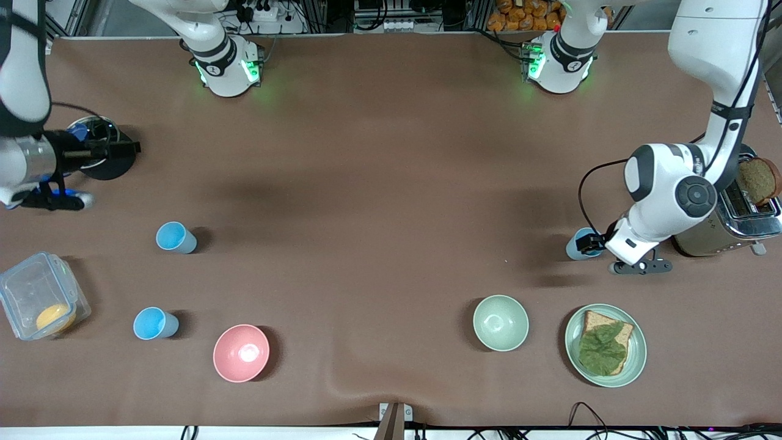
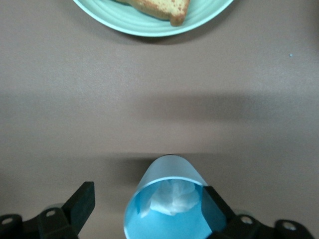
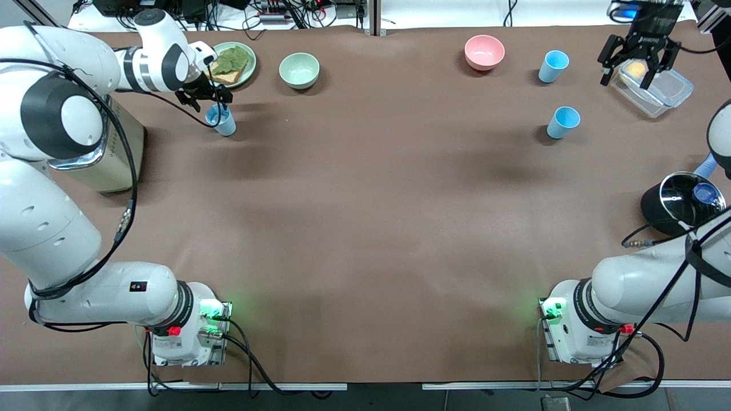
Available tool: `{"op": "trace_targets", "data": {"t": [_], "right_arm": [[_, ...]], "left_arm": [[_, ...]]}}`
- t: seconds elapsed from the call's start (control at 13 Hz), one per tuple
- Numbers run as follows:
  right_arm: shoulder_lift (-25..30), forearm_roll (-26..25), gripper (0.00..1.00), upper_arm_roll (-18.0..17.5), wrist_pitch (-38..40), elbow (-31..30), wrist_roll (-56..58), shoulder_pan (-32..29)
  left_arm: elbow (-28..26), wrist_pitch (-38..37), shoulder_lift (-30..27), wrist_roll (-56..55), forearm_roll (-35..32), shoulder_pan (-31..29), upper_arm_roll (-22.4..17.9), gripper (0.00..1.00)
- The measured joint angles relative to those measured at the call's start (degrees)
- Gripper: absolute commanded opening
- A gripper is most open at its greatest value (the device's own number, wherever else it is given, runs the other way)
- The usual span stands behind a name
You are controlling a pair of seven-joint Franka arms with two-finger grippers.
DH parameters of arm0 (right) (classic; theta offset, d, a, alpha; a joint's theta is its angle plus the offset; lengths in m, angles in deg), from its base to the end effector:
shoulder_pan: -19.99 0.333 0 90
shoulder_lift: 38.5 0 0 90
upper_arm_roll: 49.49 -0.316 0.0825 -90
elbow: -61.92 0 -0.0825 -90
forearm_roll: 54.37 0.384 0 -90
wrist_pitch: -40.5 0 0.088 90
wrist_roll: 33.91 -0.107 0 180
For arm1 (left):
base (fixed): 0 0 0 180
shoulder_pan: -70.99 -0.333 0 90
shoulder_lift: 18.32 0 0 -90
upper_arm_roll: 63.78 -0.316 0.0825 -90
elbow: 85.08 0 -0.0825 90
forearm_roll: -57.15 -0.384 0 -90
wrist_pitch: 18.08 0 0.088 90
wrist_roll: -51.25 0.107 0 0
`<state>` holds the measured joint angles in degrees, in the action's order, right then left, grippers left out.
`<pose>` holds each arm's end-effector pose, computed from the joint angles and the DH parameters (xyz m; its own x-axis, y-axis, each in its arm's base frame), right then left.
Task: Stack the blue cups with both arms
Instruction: 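Grasp the blue cup with the left gripper while the right gripper reaches another cup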
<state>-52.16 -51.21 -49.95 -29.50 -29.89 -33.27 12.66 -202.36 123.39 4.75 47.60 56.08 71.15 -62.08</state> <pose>0.5533 -0.0598 0.4597 0.8125 -0.0668 -0.5791 -0.1252 -0.9902 -0.0615 0.5981 -0.0191 0.2432 0.9996 0.0192 0.0198 0.0192 -0.9998 0.0010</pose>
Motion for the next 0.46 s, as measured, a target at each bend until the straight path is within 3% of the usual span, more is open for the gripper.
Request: {"op": "trace_targets", "data": {"t": [0.08,0.15,0.46], "right_arm": [[-1.0,0.0,1.00,0.0,-4.1,-2.0,0.0,-0.4],[-1.8,0.0,1.00,0.0,-8.4,-3.9,0.2,-0.4],[-9.0,0.0,1.00,0.1,-25.4,-6.9,3.8,-1.4]], "left_arm": [[-0.2,0.0,-0.1,0.0,0.0,0.0,0.0,0.70],[-0.3,0.0,-0.2,0.0,0.0,-0.1,0.0,0.67],[-0.6,0.0,-0.4,0.0,0.0,-0.1,0.0,0.72]]}}
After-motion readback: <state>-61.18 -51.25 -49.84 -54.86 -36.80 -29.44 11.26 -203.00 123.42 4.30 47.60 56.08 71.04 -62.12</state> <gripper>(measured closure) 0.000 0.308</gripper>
